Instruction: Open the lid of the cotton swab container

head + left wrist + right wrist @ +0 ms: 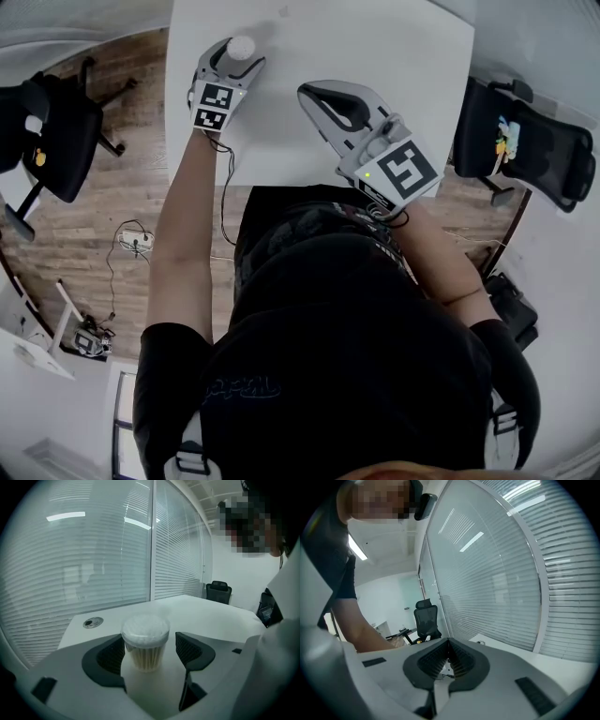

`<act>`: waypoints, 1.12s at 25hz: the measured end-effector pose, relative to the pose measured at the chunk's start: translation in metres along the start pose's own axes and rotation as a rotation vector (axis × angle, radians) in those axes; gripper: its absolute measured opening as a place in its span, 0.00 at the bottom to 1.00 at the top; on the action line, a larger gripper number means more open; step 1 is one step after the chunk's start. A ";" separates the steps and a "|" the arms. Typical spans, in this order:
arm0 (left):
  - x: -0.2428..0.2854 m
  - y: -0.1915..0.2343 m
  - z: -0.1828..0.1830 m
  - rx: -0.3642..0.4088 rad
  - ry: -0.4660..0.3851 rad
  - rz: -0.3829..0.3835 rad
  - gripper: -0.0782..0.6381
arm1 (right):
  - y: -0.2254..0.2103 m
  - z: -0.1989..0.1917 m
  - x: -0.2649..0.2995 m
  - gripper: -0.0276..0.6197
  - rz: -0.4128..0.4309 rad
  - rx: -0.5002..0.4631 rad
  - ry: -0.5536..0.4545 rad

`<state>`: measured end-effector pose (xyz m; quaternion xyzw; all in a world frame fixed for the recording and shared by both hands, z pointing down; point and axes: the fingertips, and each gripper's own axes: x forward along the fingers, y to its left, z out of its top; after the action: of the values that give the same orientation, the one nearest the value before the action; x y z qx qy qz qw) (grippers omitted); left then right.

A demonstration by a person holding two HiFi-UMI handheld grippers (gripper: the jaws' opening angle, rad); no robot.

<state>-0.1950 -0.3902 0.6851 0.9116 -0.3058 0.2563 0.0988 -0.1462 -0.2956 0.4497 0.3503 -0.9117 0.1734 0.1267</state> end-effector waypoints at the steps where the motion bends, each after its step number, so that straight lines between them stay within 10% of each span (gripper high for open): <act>1: 0.001 0.000 -0.002 0.002 0.006 0.003 0.58 | 0.000 -0.001 0.000 0.08 -0.002 0.001 0.000; 28: 0.001 0.018 -0.012 -0.036 0.047 0.072 0.48 | 0.006 -0.006 -0.016 0.08 0.007 -0.014 0.006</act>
<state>-0.2100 -0.4009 0.6968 0.8918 -0.3406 0.2757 0.1130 -0.1382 -0.2790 0.4484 0.3454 -0.9138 0.1685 0.1315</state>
